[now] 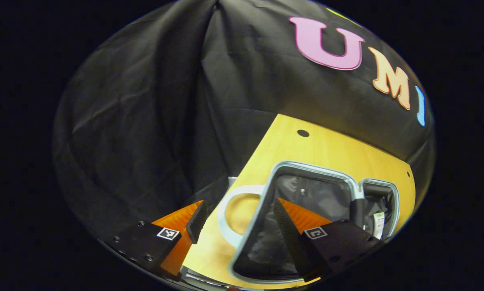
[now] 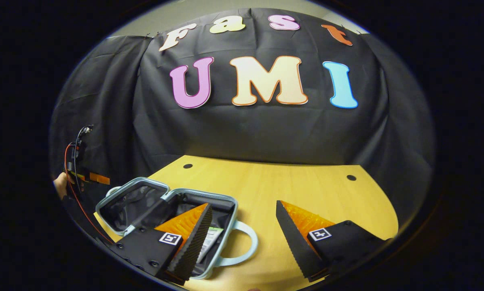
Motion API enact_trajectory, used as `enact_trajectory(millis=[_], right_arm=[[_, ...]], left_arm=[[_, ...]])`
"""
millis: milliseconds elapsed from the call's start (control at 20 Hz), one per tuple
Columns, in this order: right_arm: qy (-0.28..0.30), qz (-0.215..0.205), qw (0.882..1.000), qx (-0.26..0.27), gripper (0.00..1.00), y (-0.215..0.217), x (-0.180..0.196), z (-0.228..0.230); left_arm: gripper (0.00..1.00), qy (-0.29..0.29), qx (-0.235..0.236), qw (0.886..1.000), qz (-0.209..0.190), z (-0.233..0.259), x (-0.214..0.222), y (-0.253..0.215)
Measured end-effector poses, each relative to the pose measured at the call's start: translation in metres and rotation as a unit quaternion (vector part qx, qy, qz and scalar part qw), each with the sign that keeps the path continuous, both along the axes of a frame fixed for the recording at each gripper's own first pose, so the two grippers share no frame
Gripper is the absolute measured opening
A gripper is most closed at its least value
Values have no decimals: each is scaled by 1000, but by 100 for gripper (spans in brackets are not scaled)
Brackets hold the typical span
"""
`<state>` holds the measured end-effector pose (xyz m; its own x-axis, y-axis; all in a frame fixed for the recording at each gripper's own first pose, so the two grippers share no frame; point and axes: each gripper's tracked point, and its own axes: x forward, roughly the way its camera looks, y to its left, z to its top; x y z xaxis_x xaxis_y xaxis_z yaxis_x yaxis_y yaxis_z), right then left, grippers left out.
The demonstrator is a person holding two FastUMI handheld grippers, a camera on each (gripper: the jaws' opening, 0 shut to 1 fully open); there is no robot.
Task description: First open the suitcase, pack the skin care products into it, and then close the suitcase.
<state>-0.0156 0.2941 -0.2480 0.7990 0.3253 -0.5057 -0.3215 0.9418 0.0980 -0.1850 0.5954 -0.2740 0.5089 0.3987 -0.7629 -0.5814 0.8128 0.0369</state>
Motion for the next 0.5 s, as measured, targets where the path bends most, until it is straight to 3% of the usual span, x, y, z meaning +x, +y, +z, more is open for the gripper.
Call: enact_trajectory(millis=[300, 500], right_arm=[[20, -31, 999, -15, 98, -24, -5, -12], [9, -25, 999, -29, 98, -25, -5, -7]], left_arm=[[95, 58, -53, 997, 12, -56, -16, 25], [84, 79, -74, 994, 11, -68, -22, 33]])
